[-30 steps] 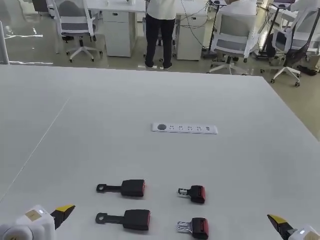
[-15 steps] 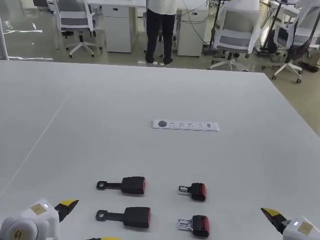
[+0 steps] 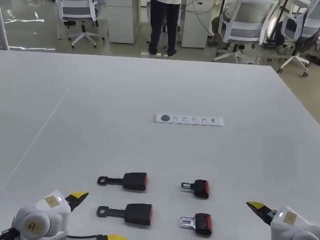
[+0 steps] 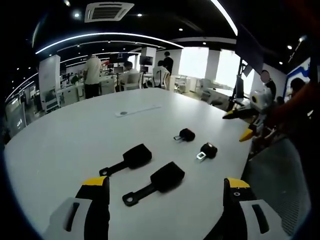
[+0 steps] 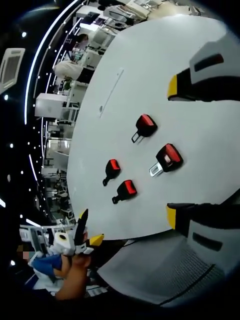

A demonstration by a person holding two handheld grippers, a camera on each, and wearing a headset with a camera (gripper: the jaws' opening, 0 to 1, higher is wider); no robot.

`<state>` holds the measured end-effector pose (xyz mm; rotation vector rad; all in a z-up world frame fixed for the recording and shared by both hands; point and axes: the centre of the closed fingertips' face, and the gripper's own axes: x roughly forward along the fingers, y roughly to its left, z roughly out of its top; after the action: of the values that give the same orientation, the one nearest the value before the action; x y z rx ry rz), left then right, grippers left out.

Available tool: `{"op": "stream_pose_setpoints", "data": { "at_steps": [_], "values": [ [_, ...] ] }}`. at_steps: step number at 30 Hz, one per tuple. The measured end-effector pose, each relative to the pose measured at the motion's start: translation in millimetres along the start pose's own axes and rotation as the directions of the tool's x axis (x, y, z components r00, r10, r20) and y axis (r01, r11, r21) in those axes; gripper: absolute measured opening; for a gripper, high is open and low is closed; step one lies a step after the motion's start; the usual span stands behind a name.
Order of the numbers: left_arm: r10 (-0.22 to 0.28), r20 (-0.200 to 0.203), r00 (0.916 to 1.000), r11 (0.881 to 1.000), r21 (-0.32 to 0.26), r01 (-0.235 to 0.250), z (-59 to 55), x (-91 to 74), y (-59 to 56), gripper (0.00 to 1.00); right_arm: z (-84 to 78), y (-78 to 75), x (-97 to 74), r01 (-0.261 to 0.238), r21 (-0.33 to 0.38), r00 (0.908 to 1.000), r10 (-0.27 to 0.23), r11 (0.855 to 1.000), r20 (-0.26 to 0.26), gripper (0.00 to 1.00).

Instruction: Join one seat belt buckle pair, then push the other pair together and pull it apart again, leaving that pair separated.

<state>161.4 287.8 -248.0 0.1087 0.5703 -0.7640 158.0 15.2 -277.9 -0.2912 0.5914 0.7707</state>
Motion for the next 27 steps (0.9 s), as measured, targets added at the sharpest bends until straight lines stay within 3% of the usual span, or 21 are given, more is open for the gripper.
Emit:
{"op": "stream_pose_setpoints", "data": {
  "at_steps": [13,22,27],
  "values": [
    [-0.081,-0.085,0.9931,0.993,0.078,0.087,-8.5,27.9,-0.5,0.89,-7.5,2.9,28.0,-0.111,-0.032,0.9917,0.108,0.993,-0.069,0.85],
    [-0.15,-0.173,0.9735,0.975,0.137,0.174,-18.8,48.6,3.1,0.84,-8.4,7.0,46.5,-0.2,-0.067,0.9741,0.191,0.977,-0.121,0.81],
    [-0.183,-0.225,0.957,0.957,0.183,0.226,-26.6,58.9,0.6,0.81,-11.6,9.9,56.9,-0.253,-0.082,0.9589,0.238,0.964,-0.154,0.77]
  ]
}}
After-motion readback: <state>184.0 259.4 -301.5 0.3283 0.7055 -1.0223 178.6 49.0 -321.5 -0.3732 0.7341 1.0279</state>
